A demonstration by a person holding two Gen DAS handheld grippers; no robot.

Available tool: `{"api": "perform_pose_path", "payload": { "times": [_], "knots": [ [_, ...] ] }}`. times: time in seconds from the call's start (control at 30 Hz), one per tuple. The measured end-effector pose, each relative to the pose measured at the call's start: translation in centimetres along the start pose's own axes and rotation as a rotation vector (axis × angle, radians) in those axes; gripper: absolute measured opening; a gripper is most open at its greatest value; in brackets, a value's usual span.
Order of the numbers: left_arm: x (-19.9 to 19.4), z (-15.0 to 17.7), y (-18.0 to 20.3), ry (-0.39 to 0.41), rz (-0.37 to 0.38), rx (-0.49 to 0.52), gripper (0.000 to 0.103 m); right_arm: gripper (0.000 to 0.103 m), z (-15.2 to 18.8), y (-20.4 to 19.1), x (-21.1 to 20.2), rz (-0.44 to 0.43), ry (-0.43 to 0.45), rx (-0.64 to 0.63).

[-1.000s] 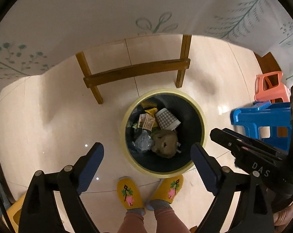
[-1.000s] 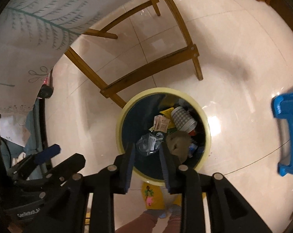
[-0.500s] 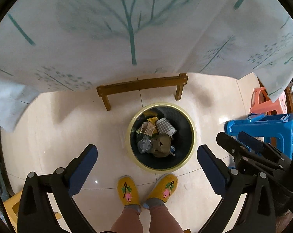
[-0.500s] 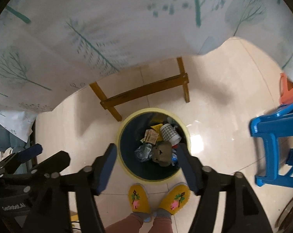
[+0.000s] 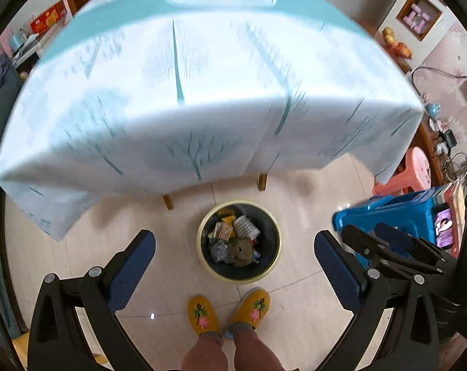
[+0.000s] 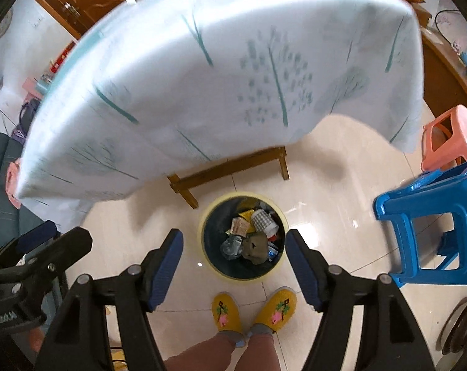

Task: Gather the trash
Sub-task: 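Move both tools back over the table toward the silver box and mask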

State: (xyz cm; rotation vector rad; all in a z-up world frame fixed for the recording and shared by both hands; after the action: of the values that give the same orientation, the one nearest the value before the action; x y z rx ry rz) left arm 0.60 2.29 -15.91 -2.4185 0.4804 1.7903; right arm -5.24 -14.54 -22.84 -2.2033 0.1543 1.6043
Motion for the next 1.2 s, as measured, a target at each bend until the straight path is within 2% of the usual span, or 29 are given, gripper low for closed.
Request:
{"api": "perform_pose_path", "payload": {
  "times": [0.43, 0.77, 1.0, 1.2],
  "knots": [
    [-10.3, -6.4, 2.3, 0.202, -0.02, 0.017, 0.102, 0.069, -5.3, -2.2, -11.0, -0.051, 0.161, -0.078],
    [-15.9, -11.0, 3.2, 0.357, -0.069, 0.02, 0.102, 0.069, -9.9, -4.2, -15.3, -0.086, 0.265, -0.163],
    [-17.0, -14.5, 2.3, 0.369, -0.072, 0.017, 0.102, 0.069, -13.8, -5.1, -15.8, -0.099, 0.297, -0.192],
    [-15.7, -19.9, 1.0, 0.347, -0.101, 0.1, 0.102, 0.069, -17.7, -6.0, -14.1, -0.093, 0.291, -0.185]
  ]
}}
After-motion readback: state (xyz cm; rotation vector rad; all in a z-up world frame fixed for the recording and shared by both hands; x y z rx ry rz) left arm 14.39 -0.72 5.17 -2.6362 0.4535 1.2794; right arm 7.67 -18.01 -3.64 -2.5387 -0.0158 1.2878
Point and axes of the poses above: each gripper's, at about its wrist camera, not at the fingertips, and x roughly the way its jaws point, y to its right, z to its underside, the point moved 5 cm from there along x, roughly the way its jaws point
